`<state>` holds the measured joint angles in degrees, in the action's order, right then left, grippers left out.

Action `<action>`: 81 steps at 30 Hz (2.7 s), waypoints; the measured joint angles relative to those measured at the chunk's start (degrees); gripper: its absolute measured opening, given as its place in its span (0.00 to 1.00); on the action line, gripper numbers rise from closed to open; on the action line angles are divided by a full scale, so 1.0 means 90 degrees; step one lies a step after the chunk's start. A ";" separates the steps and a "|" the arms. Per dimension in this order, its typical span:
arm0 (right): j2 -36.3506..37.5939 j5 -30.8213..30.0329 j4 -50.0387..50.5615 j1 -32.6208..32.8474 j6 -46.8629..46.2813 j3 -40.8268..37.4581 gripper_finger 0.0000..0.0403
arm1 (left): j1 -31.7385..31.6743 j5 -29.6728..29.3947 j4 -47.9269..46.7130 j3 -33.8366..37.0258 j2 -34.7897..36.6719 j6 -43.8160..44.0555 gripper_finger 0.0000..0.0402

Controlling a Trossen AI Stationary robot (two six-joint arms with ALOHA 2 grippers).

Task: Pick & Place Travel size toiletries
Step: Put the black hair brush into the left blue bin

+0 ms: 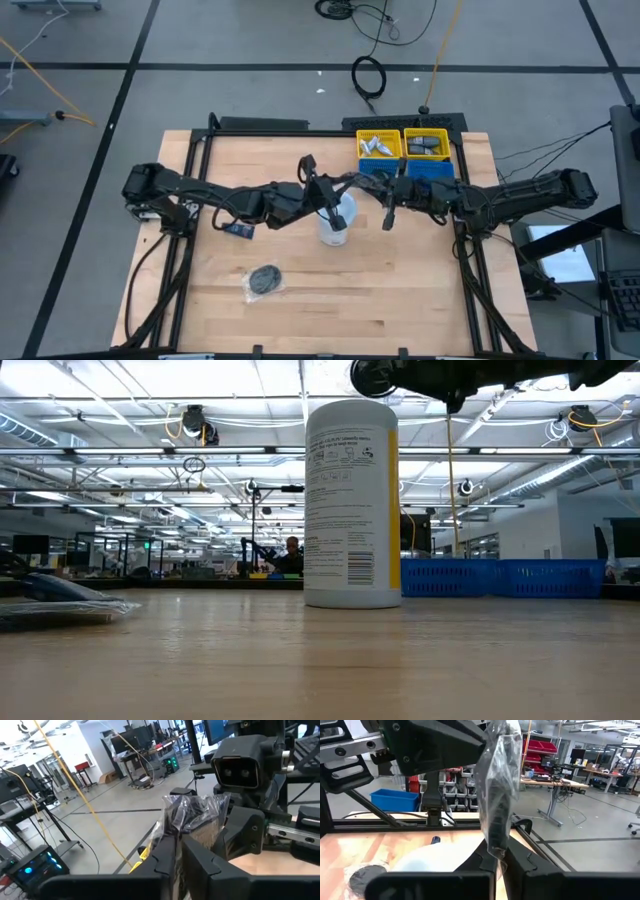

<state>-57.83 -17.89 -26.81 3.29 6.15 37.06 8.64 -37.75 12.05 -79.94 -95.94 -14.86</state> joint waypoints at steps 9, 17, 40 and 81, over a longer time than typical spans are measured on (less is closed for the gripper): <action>0.0135 -0.1013 0.0260 -0.0037 0.0274 0.0000 0.00 | 0.0012 -0.0550 -0.1264 0.0000 0.0452 0.0104 0.30; 0.0248 -0.2081 0.1320 -0.0391 0.0174 0.0000 0.00 | 0.0019 -0.0647 -0.3609 0.0000 0.1020 0.1503 0.35; -0.0019 -0.2147 0.4748 -0.1716 -0.0973 0.0002 0.00 | 0.0267 -0.0218 -0.7578 0.0000 0.1214 0.4554 0.30; -0.2166 -0.1836 0.6629 -0.1950 -0.0779 0.1251 0.16 | 0.0282 0.0364 -0.7662 0.0600 0.1207 0.4844 0.30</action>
<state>-77.32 -34.41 32.85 -14.26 -0.87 48.31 11.18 -34.48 -56.90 -74.54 -85.08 28.74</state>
